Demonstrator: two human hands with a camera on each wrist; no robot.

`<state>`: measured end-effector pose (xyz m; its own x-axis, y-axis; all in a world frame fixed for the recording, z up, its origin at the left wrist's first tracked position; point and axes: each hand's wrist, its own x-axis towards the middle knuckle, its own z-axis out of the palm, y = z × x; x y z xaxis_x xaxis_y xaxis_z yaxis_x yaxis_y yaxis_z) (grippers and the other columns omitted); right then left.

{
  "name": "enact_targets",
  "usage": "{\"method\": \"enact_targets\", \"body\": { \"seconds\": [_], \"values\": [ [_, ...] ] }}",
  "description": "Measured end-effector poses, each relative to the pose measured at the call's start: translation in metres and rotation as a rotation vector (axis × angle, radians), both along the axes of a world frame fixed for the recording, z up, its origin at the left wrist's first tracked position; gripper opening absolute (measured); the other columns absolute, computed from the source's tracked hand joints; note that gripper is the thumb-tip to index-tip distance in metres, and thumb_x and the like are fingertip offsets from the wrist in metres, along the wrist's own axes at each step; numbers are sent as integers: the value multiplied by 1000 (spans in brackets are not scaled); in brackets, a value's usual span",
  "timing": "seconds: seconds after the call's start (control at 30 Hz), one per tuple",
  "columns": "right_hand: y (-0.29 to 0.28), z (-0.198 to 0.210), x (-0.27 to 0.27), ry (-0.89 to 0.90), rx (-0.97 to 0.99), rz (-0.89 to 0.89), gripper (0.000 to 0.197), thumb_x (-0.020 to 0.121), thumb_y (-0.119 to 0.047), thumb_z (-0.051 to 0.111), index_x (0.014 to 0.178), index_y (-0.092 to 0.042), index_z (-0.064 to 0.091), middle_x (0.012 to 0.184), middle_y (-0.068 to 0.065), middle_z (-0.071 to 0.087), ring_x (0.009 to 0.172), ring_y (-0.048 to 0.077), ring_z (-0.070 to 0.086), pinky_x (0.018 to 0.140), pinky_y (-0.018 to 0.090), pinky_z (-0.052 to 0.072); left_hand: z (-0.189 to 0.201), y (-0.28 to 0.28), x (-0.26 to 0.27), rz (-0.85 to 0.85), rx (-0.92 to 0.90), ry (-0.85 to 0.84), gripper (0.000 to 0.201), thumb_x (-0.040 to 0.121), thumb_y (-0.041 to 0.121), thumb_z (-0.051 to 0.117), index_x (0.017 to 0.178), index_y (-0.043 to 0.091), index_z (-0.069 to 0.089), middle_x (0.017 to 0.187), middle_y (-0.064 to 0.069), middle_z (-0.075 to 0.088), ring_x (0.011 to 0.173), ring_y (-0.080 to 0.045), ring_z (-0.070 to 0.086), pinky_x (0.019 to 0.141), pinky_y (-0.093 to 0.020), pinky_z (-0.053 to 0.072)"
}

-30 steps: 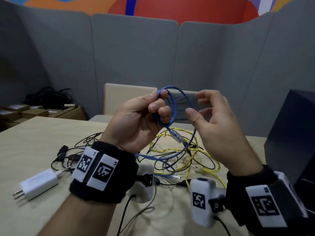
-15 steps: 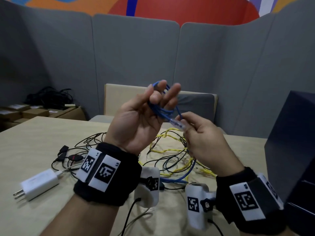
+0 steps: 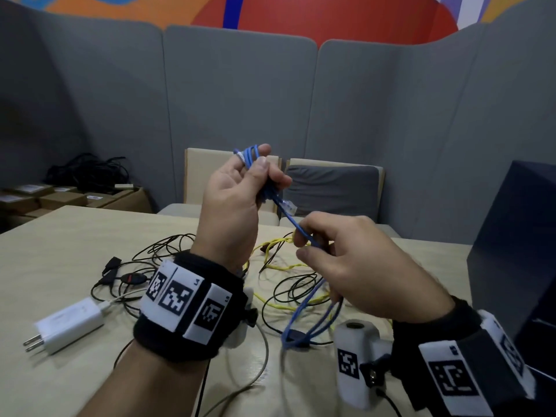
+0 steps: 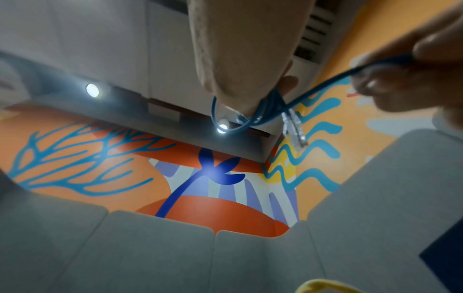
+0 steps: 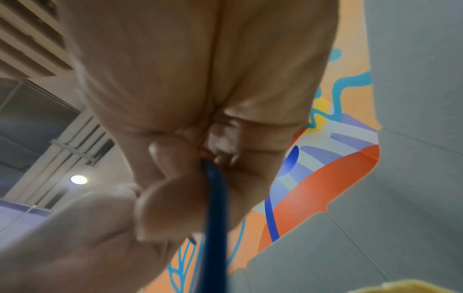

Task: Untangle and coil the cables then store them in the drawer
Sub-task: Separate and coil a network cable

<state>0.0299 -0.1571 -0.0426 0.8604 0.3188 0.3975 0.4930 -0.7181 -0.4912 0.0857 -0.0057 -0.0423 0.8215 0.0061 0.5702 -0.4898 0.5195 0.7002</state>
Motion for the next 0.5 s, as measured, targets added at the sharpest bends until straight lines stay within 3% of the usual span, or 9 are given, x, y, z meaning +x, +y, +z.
{"method": "enact_targets", "body": {
  "seconds": [0.1, 0.27, 0.37, 0.43, 0.5],
  "values": [
    [-2, 9, -10, 38, 80, 42, 10, 94, -18, 59, 88, -26, 58, 68, -2, 58, 45, 14, 59, 43, 24, 47, -1, 2, 1, 135, 235, -58, 18, 101, 7, 41, 103, 13, 57, 70, 5, 67, 84, -17, 64, 99, -41, 47],
    [-7, 12, -11, 1, 200, 82, 13, 95, -14, 58, 85, -23, 58, 59, -13, 58, 35, 17, 56, 37, 26, 42, 1, 15, -1, 120, 570, -97, 20, 100, 7, 43, 101, 19, 59, 76, 2, 73, 81, -11, 67, 82, -23, 50],
    [-14, 11, -6, -129, 239, 43, 15, 94, -15, 61, 80, -20, 60, 49, -14, 55, 32, 9, 51, 36, 20, 37, 3, 19, -5, 12, 754, -75, 18, 100, 9, 44, 109, 7, 59, 75, -2, 72, 77, -13, 67, 73, -23, 52],
    [-15, 10, -2, -272, 199, 5, 18, 93, -17, 64, 77, -25, 61, 54, -17, 56, 46, 4, 54, 45, 10, 33, 3, 20, -8, -89, 845, -68, 21, 100, 14, 46, 108, -1, 58, 67, -3, 67, 67, -16, 63, 65, -27, 49],
    [-15, 10, -1, -429, 175, -49, 13, 89, -23, 65, 78, -27, 61, 62, -13, 57, 62, 3, 54, 55, 9, 34, 2, 19, -10, -193, 855, -66, 34, 93, 24, 45, 104, -5, 59, 60, -1, 57, 59, -15, 53, 61, -28, 45]
  ]
}}
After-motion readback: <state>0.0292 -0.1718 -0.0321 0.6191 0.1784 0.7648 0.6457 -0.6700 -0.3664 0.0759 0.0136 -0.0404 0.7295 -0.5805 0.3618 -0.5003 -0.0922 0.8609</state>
